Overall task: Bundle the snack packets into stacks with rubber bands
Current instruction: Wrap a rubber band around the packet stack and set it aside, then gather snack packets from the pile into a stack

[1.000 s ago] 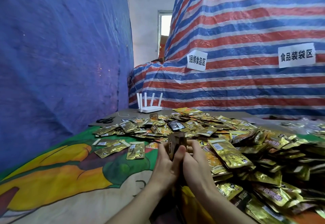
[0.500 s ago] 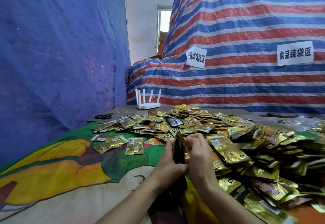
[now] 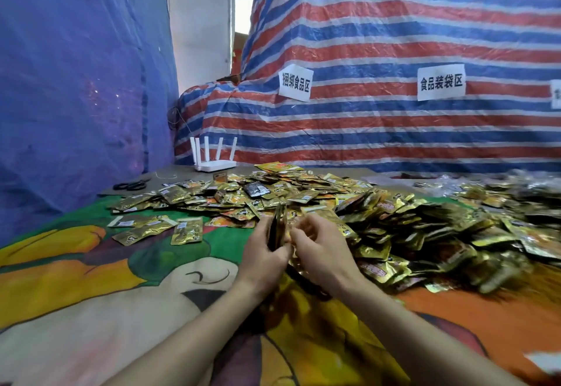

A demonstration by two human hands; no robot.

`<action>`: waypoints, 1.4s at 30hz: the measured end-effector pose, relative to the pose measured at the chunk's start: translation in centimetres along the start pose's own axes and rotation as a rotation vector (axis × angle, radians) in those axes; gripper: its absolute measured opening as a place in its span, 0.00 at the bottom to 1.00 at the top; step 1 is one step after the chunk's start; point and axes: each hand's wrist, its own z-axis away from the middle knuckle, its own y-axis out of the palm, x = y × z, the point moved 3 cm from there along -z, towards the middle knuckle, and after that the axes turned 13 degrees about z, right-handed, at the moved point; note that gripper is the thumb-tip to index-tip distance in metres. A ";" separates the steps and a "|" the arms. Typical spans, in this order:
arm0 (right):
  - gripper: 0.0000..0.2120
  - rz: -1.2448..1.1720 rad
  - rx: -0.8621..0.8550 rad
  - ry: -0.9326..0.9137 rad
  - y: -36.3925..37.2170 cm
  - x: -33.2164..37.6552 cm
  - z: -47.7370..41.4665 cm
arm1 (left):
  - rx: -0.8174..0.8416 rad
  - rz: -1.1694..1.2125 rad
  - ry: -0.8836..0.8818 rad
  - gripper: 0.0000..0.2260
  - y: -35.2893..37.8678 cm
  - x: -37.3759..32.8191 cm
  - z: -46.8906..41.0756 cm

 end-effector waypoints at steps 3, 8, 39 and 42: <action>0.05 0.090 -0.009 0.029 -3.0 -1.3 0.7 | 0.074 0.019 -0.058 0.08 1.2 0.1 0.9; 0.09 0.373 -0.026 0.175 -10.3 -5.1 1.8 | 0.100 0.102 -0.133 0.18 0.9 -0.1 1.4; 0.06 0.767 0.070 0.132 -10.5 -3.2 0.9 | -0.106 0.659 -0.353 0.11 -2.2 0.2 -2.9; 0.07 0.531 0.127 -0.002 -5.2 -0.5 -0.7 | -0.091 0.847 -0.447 0.11 -3.1 1.1 -2.9</action>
